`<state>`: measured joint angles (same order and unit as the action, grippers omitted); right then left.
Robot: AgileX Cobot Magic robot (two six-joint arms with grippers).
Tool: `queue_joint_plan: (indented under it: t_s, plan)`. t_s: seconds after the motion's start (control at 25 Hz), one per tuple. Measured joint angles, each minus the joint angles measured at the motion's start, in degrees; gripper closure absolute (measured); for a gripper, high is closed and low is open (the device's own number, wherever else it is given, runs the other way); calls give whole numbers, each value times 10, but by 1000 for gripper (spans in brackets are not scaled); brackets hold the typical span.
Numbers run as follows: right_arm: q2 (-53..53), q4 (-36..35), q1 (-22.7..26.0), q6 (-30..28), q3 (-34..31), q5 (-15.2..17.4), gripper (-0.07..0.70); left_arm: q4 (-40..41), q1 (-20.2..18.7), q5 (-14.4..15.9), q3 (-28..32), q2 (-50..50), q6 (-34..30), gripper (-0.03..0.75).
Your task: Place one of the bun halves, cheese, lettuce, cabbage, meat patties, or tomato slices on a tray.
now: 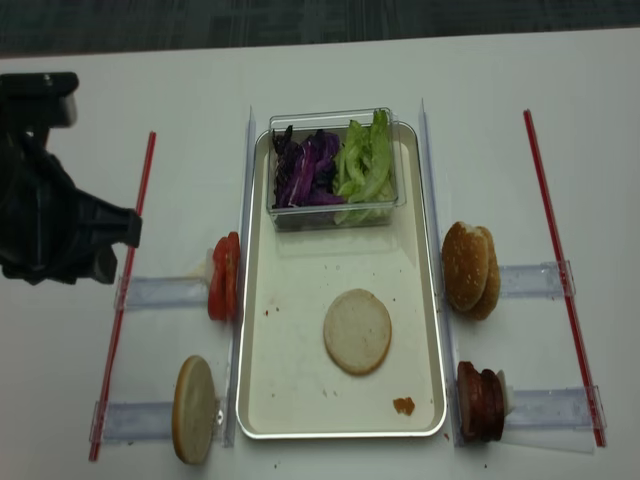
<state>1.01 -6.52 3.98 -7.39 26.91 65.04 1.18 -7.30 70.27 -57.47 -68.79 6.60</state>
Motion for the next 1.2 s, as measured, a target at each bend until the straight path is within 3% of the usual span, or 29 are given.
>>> queue_joint_plan:
  t_s: [0.68,1.2]
  plan:
    - [0,0,0,0,0,0,430,2,0,14,184,368,-5,428]
    - [0,0,0,1,0,0,430,18,1,-25,291,595,-11,428]
